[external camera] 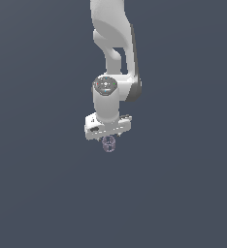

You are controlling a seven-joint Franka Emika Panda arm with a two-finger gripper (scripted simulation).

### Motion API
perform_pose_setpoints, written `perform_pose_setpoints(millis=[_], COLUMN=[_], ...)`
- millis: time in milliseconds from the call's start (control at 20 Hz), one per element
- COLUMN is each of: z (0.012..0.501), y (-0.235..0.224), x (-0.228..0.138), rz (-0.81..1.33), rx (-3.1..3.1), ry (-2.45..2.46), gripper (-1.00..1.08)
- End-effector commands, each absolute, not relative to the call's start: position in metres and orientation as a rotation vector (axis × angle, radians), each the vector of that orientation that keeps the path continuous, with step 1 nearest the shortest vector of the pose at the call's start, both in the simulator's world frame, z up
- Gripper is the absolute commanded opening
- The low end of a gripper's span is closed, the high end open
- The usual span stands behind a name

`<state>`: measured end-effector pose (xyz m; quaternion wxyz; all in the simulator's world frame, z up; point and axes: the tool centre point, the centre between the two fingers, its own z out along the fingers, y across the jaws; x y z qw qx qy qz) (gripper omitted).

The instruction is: Pick up the object and move it to a goal position.

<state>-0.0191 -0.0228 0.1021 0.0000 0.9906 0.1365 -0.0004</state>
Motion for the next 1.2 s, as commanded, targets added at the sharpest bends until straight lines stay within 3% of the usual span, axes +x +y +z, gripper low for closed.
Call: perform_pose_setpoints(millis=[0, 850, 900, 1150], z=[0.102, 0.051, 0.051, 0.051], y=[-0.023, -0.023, -0.023, -0.023], x=[-0.019, -0.02, -0.02, -0.02], rz=[-0.001, 0.0, 0.0, 0.0], rx=[3.112, 3.111, 3.111, 3.111], ry=[0.429, 0.436, 0.436, 0.436], gripper=[1.0, 1.0, -1.0, -1.0])
